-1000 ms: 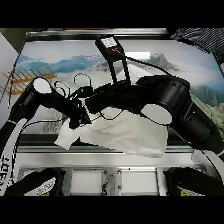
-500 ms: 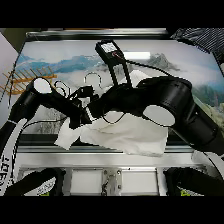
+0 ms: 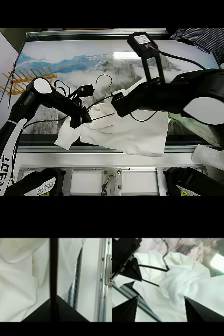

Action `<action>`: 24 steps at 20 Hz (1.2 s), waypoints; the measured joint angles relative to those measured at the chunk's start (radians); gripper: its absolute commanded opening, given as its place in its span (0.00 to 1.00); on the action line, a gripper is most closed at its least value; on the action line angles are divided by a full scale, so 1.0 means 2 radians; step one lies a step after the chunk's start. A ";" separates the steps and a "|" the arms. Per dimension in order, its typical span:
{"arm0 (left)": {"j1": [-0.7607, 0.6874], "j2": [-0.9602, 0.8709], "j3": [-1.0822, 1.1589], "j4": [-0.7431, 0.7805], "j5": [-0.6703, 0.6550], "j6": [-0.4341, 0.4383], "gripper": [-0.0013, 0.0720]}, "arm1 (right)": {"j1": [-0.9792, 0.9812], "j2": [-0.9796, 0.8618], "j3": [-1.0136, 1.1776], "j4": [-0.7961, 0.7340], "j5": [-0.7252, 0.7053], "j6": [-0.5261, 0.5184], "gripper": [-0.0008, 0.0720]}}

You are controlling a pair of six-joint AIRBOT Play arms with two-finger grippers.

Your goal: Fold the clothes and pants, and hang the long-sleeved shirts on hangers.

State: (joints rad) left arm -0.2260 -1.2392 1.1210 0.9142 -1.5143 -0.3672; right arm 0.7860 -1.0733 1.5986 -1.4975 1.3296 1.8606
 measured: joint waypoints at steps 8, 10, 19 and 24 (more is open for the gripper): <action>0.000 0.000 0.000 0.001 0.012 0.022 0.03 | -0.135 0.019 0.000 0.179 0.040 -0.169 0.88; 0.000 0.000 0.000 0.001 0.012 0.028 0.03 | -0.188 0.015 0.000 0.253 0.075 -0.231 0.88; 0.000 -0.027 0.000 0.000 -0.026 0.039 0.03 | -0.323 0.003 -0.002 0.361 0.120 -0.404 0.88; 0.000 -0.032 0.001 0.000 -0.028 0.040 0.03 | -0.416 0.003 -0.048 0.382 0.163 -0.544 0.88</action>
State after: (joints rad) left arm -0.2253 -1.3041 1.1221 0.9142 -1.5696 -0.2871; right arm -0.0452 -1.0679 1.5032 -0.7326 1.6562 0.7734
